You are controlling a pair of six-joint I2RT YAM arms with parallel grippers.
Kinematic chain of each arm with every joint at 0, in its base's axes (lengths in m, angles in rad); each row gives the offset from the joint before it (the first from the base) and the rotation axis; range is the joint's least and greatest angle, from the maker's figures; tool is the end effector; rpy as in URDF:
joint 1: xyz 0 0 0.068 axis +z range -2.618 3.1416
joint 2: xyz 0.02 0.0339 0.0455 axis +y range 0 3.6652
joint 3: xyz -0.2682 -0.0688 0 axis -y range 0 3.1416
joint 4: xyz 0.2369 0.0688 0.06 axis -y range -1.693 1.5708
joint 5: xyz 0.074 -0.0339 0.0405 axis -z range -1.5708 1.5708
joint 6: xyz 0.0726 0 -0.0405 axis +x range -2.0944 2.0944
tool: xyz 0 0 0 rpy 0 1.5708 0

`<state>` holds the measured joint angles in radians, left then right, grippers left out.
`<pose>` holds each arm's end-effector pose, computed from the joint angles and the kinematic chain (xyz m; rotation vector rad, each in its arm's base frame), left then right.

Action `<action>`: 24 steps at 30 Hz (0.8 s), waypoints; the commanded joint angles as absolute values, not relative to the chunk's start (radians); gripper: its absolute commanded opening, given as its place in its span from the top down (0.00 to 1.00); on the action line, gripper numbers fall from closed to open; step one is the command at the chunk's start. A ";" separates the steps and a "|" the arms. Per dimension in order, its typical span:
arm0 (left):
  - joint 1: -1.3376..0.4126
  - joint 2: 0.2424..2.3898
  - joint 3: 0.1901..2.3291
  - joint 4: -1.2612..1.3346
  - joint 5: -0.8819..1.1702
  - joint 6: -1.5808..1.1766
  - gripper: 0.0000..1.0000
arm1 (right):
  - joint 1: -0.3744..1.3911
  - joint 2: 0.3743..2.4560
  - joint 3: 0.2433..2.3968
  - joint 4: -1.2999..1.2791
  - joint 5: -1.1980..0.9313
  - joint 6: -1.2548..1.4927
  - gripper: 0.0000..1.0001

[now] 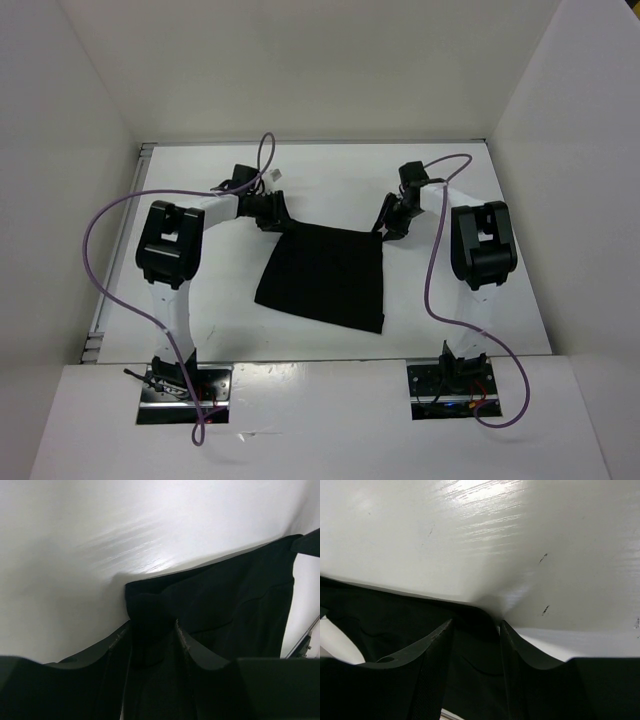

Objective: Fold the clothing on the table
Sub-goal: Fold the skirt

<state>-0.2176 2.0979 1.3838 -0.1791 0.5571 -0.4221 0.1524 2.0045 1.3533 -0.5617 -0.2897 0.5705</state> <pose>0.4392 -0.1364 0.1298 -0.0046 2.5183 -0.9578 0.3999 0.0824 0.1265 0.5187 2.8078 0.5720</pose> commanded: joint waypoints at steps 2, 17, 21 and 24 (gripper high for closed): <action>-0.248 2.155 1.411 -0.164 0.563 -0.410 0.56 | 0.147 2.046 1.378 -0.520 -0.256 0.566 0.52; -0.258 2.197 1.411 -0.144 0.572 -0.440 0.76 | 0.147 1.993 1.275 -0.517 -0.256 0.566 0.58; -0.258 2.197 1.411 -0.144 0.572 -0.440 0.96 | 0.147 1.983 1.255 -0.526 -0.256 0.566 0.62; -0.258 2.197 1.411 -0.144 0.572 -0.440 1.00 | 0.147 1.974 1.244 -0.526 -0.236 0.566 0.93</action>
<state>-0.2504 2.1548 1.4113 -0.1261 0.5991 -0.4721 0.1474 1.9804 1.2823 -0.5091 -0.2970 0.5819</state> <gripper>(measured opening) 0.024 0.113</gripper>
